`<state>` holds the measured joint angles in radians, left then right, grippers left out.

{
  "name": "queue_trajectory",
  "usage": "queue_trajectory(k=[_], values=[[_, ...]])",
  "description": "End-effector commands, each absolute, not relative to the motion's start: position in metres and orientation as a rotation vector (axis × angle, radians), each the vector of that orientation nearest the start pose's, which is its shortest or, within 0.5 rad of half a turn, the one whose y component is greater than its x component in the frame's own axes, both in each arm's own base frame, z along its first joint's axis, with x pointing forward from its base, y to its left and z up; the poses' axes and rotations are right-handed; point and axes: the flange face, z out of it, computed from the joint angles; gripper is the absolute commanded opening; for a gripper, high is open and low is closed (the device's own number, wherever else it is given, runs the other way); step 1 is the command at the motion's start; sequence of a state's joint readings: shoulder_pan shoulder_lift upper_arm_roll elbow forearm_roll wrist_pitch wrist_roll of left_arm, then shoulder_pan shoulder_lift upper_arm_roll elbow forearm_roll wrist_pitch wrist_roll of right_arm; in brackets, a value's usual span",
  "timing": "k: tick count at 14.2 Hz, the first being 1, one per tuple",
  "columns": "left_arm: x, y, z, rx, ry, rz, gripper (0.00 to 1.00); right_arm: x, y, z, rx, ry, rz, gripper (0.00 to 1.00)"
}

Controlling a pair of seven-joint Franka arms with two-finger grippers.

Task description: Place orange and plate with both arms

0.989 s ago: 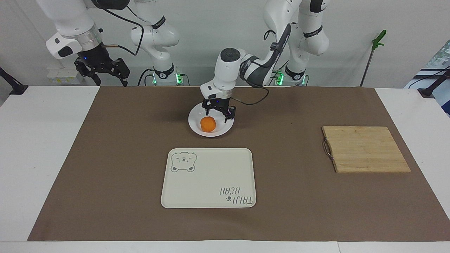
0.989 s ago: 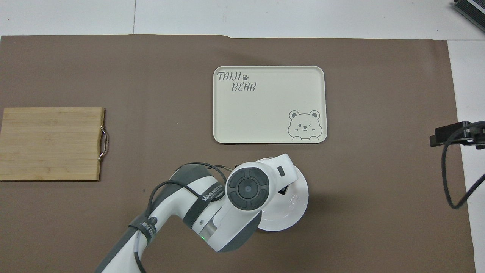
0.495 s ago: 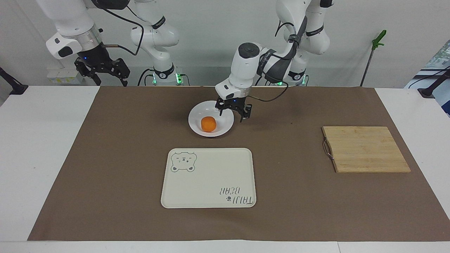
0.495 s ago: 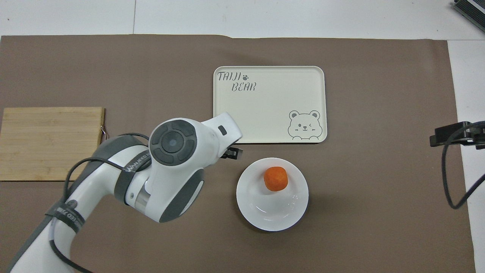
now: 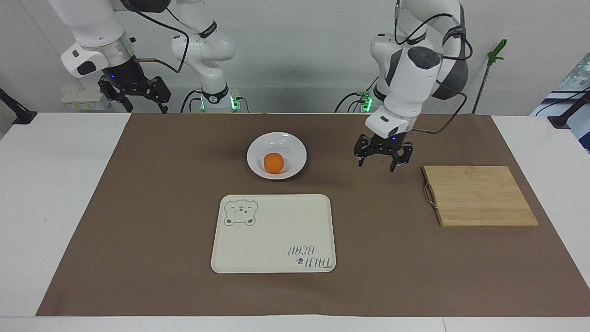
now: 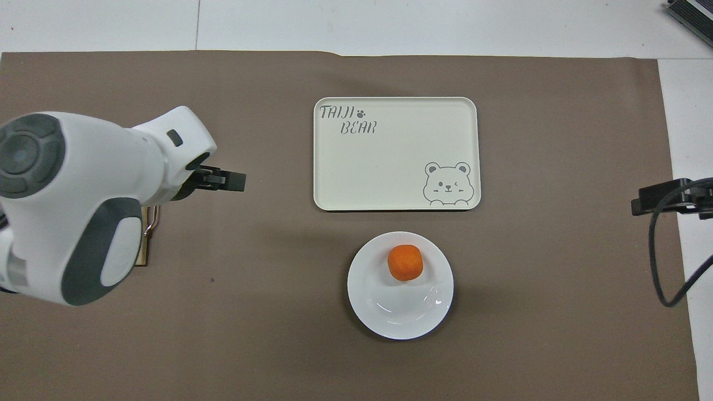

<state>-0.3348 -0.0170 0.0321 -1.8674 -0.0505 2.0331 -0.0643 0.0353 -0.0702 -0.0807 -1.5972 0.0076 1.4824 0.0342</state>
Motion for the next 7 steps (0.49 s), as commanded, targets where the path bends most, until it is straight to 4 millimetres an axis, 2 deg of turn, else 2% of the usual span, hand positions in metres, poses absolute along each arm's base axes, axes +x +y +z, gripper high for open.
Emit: queue_trajectory(k=[1,4,7], values=[[0.556,-0.133,0.578,-3.155,0.404,-0.236,1.0,0.515,-0.022,0.643,-3.1,0.103,0.078,1.0],[0.56,-0.095,0.624,-3.151,0.348,-0.248,1.0,0.515,-0.026,0.642,-3.1,0.113,0.078,1.0],[0.556,-0.06,0.658,-3.132,0.413,-0.2,1.0,0.515,-0.021,0.643,-3.1,0.101,0.078,1.0]])
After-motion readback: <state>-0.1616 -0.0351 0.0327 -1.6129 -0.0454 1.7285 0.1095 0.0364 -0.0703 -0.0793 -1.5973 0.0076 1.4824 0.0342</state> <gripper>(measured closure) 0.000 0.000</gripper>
